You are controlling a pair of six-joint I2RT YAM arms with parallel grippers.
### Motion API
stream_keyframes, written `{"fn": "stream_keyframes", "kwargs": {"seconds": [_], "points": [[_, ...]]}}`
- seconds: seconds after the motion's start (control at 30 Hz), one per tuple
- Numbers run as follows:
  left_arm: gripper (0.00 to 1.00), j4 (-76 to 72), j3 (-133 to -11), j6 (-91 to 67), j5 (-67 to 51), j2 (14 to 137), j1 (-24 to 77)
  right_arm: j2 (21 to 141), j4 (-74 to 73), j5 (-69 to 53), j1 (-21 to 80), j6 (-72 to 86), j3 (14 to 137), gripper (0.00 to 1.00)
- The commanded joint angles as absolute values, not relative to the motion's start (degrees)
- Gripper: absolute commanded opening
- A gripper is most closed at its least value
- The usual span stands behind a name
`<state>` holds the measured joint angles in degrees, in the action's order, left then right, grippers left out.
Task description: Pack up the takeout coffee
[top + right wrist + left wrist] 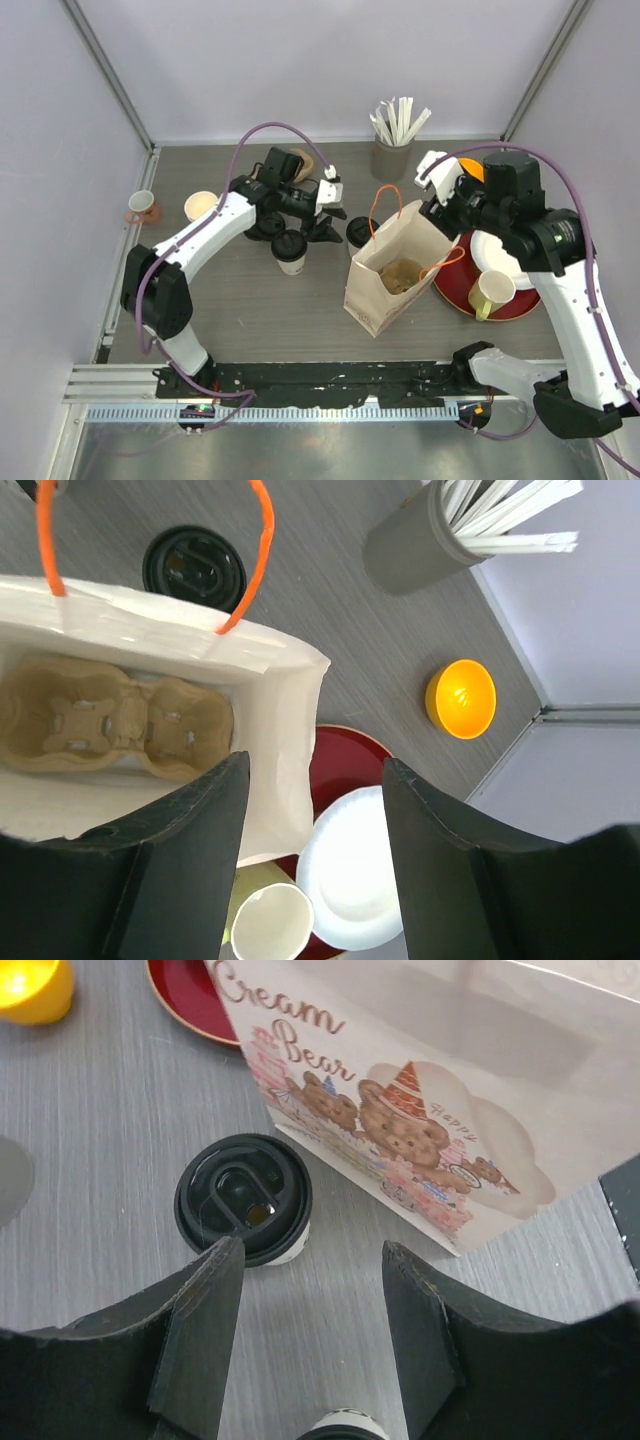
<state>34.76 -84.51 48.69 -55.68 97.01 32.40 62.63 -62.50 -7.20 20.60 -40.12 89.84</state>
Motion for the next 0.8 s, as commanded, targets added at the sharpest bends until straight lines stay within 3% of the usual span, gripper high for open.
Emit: {"fn": "stream_keyframes", "kwargs": {"seconds": [0.0, 0.13, 0.27, 0.33, 0.5, 0.63, 0.77], "points": [[0.59, 16.5, -81.9, 24.3, -56.2, 97.2, 31.3, 59.2, -57.2, -8.6, 20.6, -32.2, 94.6, 0.62], [0.53, 10.4, -80.7, -3.0, -45.6, 97.2, 31.3, 60.3, -53.0, -9.4, 20.6, -25.6, 98.9, 0.63], [0.52, 16.2, -84.3, -16.1, -32.5, 98.5, 31.2, 62.5, -47.4, -9.1, 20.6, -16.2, 102.9, 0.64], [0.51, 17.1, -84.5, -20.2, -28.5, 98.6, 31.3, 64.4, -44.8, -9.5, 20.7, -8.5, 104.8, 0.71], [0.49, 14.2, -81.0, -31.2, -25.7, 99.8, 30.4, 76.6, -49.5, -1.0, 24.1, 1.5, 119.5, 0.74], [0.44, 12.2, -78.6, -34.5, -27.1, 102.0, 30.0, 82.9, -51.9, 16.4, 37.0, 0.2, 125.3, 0.74], [0.4, 10.8, -77.7, -37.3, -27.9, 104.3, 29.8, 92.2, -56.5, 21.7, 45.2, -1.9, 134.3, 0.69]]}}
